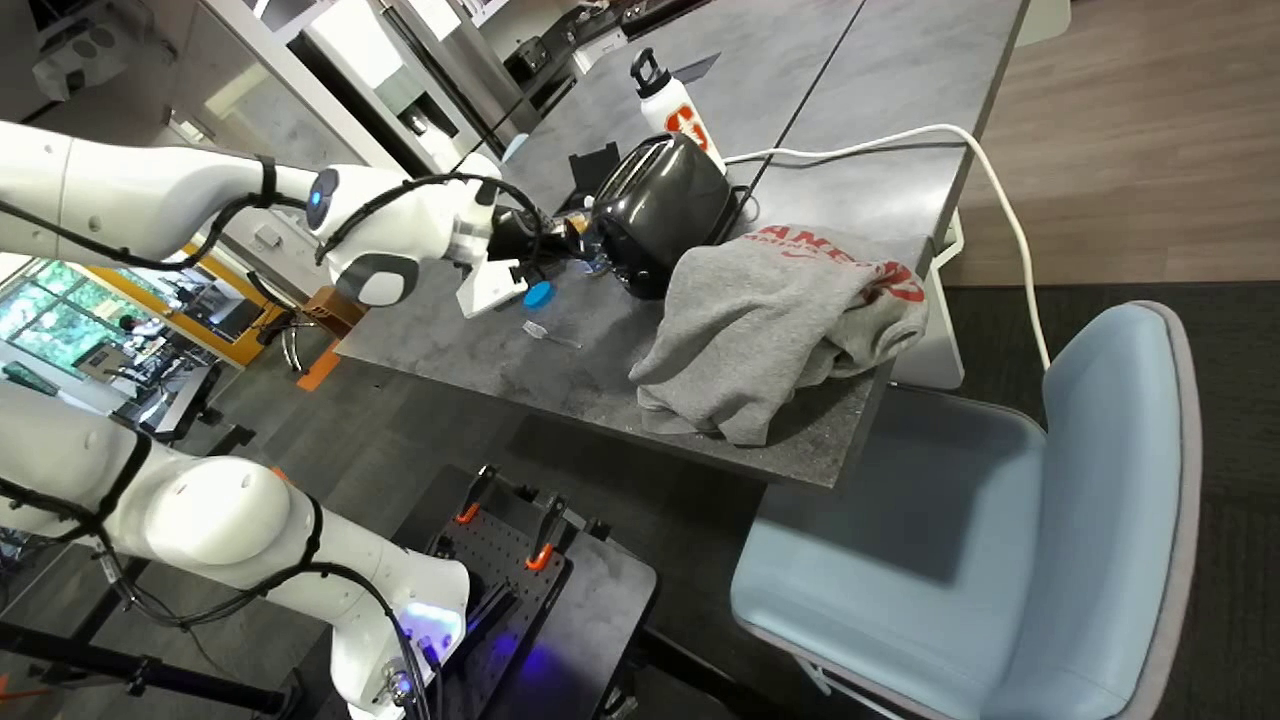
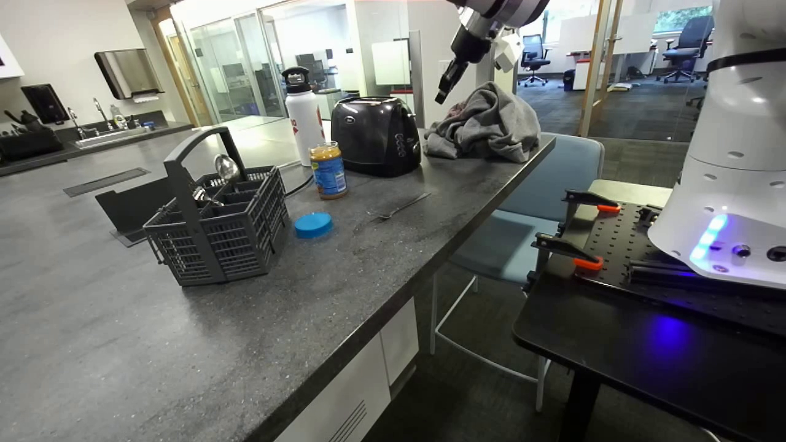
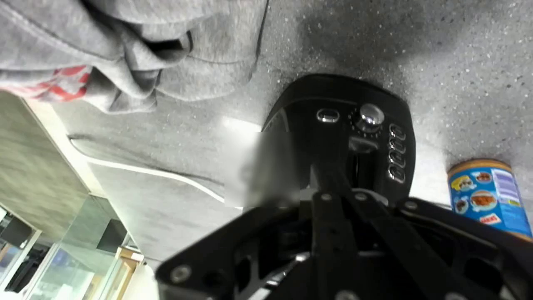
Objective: Push the toaster press handle down, then flick it back up
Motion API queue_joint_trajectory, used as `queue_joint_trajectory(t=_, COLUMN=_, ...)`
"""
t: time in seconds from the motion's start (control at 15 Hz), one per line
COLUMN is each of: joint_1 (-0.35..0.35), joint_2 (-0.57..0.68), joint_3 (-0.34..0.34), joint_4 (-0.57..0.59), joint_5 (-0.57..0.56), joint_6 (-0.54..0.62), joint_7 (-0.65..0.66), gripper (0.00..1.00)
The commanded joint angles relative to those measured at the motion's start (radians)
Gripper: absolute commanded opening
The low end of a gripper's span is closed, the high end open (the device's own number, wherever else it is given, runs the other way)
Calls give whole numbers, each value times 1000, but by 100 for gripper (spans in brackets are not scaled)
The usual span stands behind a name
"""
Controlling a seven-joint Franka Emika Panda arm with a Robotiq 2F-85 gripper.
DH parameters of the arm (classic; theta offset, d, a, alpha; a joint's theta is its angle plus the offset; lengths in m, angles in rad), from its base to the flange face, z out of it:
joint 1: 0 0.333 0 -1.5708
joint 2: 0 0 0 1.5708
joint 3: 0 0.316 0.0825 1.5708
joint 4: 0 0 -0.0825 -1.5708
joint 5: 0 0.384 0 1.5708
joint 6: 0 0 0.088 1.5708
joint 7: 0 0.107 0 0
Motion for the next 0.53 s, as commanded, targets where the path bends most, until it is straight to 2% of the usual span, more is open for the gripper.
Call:
queue_joint_trajectory(t=0.0, joint_1=1, joint_2=-140, joint_3=39, joint_4=-70, joint_5=-1, joint_6=46, joint_7=-10, gripper=0)
queue_joint_trajectory(t=0.47, joint_1=-46, joint_2=-169, joint_3=109, joint_4=-80, joint_5=9, joint_6=16, joint_7=19, gripper=0)
